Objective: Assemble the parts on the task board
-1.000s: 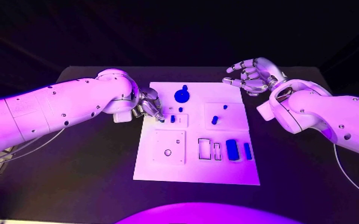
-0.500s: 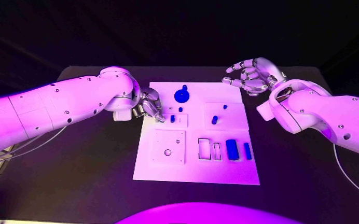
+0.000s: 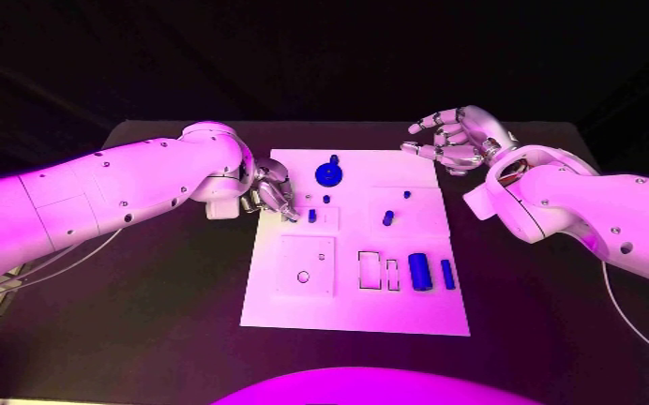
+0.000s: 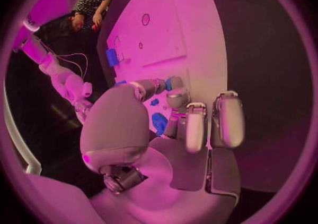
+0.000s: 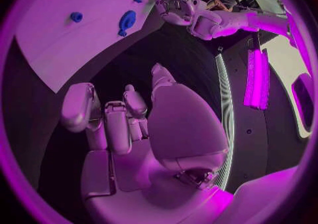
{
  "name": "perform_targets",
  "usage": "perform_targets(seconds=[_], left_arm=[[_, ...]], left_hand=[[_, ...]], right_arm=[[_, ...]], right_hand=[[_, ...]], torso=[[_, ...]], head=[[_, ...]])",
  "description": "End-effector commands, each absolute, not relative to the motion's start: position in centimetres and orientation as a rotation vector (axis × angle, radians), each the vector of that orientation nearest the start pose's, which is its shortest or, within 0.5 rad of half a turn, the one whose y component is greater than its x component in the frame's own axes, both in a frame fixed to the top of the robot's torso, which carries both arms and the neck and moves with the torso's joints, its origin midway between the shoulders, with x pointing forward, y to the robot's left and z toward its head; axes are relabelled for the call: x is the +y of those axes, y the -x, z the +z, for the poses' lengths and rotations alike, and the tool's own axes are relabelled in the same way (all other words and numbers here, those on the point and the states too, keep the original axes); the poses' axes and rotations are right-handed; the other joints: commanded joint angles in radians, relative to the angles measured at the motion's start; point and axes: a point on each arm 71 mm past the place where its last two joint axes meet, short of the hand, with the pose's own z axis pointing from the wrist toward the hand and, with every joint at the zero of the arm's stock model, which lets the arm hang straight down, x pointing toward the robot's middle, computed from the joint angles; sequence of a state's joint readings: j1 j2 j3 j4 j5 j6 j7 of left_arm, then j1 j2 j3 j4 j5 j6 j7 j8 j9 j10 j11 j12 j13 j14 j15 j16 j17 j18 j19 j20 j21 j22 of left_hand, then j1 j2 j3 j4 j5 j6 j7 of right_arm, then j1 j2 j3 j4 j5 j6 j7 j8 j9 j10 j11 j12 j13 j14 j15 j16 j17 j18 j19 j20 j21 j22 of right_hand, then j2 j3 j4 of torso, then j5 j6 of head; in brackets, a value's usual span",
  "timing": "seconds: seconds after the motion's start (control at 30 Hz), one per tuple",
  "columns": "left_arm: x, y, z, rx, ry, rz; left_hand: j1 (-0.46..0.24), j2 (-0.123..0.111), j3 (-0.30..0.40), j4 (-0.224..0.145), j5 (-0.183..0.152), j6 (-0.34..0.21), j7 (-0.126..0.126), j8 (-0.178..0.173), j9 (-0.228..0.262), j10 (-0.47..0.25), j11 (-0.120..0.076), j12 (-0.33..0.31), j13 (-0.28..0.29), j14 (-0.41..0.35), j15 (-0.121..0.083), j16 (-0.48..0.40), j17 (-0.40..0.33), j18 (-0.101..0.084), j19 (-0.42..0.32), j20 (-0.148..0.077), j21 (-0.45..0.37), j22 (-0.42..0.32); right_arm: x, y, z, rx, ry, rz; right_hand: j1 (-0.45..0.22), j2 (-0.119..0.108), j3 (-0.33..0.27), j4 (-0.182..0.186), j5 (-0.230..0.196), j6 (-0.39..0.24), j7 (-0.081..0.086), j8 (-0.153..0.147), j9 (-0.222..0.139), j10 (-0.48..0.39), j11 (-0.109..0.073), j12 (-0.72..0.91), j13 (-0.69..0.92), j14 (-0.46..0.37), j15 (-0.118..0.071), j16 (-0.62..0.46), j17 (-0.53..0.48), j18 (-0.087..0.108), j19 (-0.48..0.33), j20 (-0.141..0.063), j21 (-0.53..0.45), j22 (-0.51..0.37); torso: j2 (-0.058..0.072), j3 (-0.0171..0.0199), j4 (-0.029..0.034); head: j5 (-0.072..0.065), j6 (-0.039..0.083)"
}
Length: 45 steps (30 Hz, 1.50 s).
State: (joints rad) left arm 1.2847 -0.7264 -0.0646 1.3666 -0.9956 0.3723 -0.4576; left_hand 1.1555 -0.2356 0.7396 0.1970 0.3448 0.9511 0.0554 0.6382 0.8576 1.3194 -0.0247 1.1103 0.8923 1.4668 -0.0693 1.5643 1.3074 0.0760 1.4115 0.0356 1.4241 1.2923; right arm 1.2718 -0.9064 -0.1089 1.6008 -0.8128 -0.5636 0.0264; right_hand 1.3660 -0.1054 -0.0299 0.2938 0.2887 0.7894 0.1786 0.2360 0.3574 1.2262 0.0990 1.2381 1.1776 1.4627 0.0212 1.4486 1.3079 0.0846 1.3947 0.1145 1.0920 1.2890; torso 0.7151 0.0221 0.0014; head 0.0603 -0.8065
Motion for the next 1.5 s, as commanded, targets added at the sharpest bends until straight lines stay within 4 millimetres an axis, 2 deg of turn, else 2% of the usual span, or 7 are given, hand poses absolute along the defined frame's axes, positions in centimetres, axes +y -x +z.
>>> perform_targets(seconds=[0.03, 0.37, 0.4, 0.47, 0.77, 1.3, 1.5], left_arm=[[19.78, -50.49, -21.57, 2.464, 0.093, -0.428], [20.02, -50.89, -21.44, 2.419, 0.113, -0.387], [20.06, -50.92, -21.43, 2.416, 0.114, -0.383], [20.10, -50.95, -21.42, 2.412, 0.114, -0.379], [20.01, -50.88, -21.44, 2.417, 0.088, -0.362], [19.93, -50.61, -21.58, 2.451, 0.041, -0.346], [20.06, -50.58, -21.64, 2.460, 0.038, -0.344]], left_hand=[[0.001, 0.013, 0.182, -0.184, -0.003, -0.003, -0.006, -0.012, -0.004, -0.008, 0.000, -0.012, -0.014, 0.101, -0.008, 0.000, 0.253, -0.013, -0.004, -0.001, -0.002, -0.007], [-0.008, 0.044, 0.155, -0.167, -0.028, -0.025, 0.004, -0.031, -0.008, -0.036, 0.008, -0.058, -0.071, 0.093, -0.002, -0.016, 0.231, -0.007, -0.023, 0.004, -0.019, -0.034], [-0.001, 0.054, 0.141, -0.170, -0.028, -0.052, 0.015, -0.060, -0.022, -0.041, 0.016, -0.060, -0.073, 0.092, 0.004, -0.018, 0.227, -0.006, -0.027, 0.008, -0.024, -0.040], [0.006, 0.061, 0.130, -0.173, -0.027, -0.055, 0.020, -0.076, -0.033, -0.045, 0.020, -0.061, -0.075, 0.092, 0.007, -0.019, 0.226, -0.005, -0.029, 0.011, -0.026, -0.043], [0.017, 0.066, 0.123, -0.182, -0.023, -0.053, 0.024, -0.093, -0.045, -0.049, 0.024, -0.060, -0.074, 0.091, 0.011, -0.020, 0.225, -0.005, -0.029, 0.015, -0.027, -0.043], [-0.008, 0.039, 0.073, -0.169, -0.024, -0.040, 0.020, -0.103, -0.054, -0.054, 0.023, -0.058, -0.075, 0.090, 0.012, -0.022, 0.222, -0.003, -0.033, 0.019, -0.033, -0.050], [-0.048, 0.020, -0.014, -0.117, -0.028, -0.026, 0.012, -0.121, -0.072, -0.057, 0.018, -0.054, -0.075, 0.089, 0.008, -0.025, 0.218, -0.002, -0.036, 0.016, -0.040, -0.056]], right_arm=[[-22.19, -47.93, -16.24, 1.549, -0.448, 0.943], [-22.31, -47.91, -16.23, 1.548, -0.449, 0.941], [-22.32, -47.91, -16.23, 1.548, -0.449, 0.940], [-22.34, -47.91, -16.24, 1.548, -0.450, 0.940], [-22.35, -47.91, -16.24, 1.548, -0.450, 0.940], [-22.42, -47.89, -16.28, 1.550, -0.450, 0.939], [-22.45, -47.89, -16.30, 1.550, -0.451, 0.938]], right_hand=[[-0.001, 0.008, -0.002, -0.002, 0.003, 0.009, -0.001, 0.003, -0.001, -0.001, -0.007, 0.005, -0.001, 0.044, -0.007, -0.003, 0.080, 0.010, 0.004, 0.000, -0.002, 0.000], [-0.001, 0.008, -0.002, -0.002, 0.003, 0.009, -0.001, 0.003, -0.001, -0.001, -0.007, 0.005, -0.001, 0.044, -0.007, -0.003, 0.080, 0.010, 0.004, 0.000, -0.002, 0.000], [-0.001, 0.008, -0.002, -0.002, 0.003, 0.009, -0.001, 0.003, -0.001, -0.001, -0.007, 0.005, -0.001, 0.044, -0.007, -0.003, 0.080, 0.010, 0.004, 0.000, -0.002, 0.000], [-0.001, 0.008, -0.002, -0.002, 0.003, 0.009, -0.001, 0.003, -0.001, -0.001, -0.007, 0.005, -0.001, 0.044, -0.007, -0.003, 0.080, 0.010, 0.004, 0.000, -0.002, 0.000], [-0.001, 0.008, -0.002, -0.002, 0.003, 0.009, -0.001, 0.003, -0.001, -0.001, -0.007, 0.005, -0.001, 0.044, -0.007, -0.003, 0.080, 0.010, 0.004, 0.000, -0.002, 0.000], [-0.001, 0.008, -0.002, -0.002, 0.003, 0.009, -0.001, 0.003, -0.001, -0.001, -0.007, 0.005, -0.001, 0.044, -0.007, -0.003, 0.080, 0.010, 0.004, 0.000, -0.002, 0.000], [-0.001, 0.008, -0.002, -0.002, 0.003, 0.009, -0.001, 0.003, -0.001, -0.001, -0.007, 0.005, -0.001, 0.044, -0.007, -0.003, 0.080, 0.010, 0.004, 0.000, -0.002, 0.000]], torso=[[0.000, 0.0004, 0.0004], [0.000, 0.0006, -0.0001], [0.000, 0.0006, -0.0004], [0.000, 0.0005, -0.0006], [0.000, 0.0002, -0.0003], [0.000, 0.0003, 0.0001], [0.000, 0.0003, -0.0003]], head=[[0.000, -0.002], [-0.001, -0.004], [-0.001, -0.004], [-0.001, -0.005], [-0.001, -0.006], [-0.002, -0.007], [-0.003, -0.008]])
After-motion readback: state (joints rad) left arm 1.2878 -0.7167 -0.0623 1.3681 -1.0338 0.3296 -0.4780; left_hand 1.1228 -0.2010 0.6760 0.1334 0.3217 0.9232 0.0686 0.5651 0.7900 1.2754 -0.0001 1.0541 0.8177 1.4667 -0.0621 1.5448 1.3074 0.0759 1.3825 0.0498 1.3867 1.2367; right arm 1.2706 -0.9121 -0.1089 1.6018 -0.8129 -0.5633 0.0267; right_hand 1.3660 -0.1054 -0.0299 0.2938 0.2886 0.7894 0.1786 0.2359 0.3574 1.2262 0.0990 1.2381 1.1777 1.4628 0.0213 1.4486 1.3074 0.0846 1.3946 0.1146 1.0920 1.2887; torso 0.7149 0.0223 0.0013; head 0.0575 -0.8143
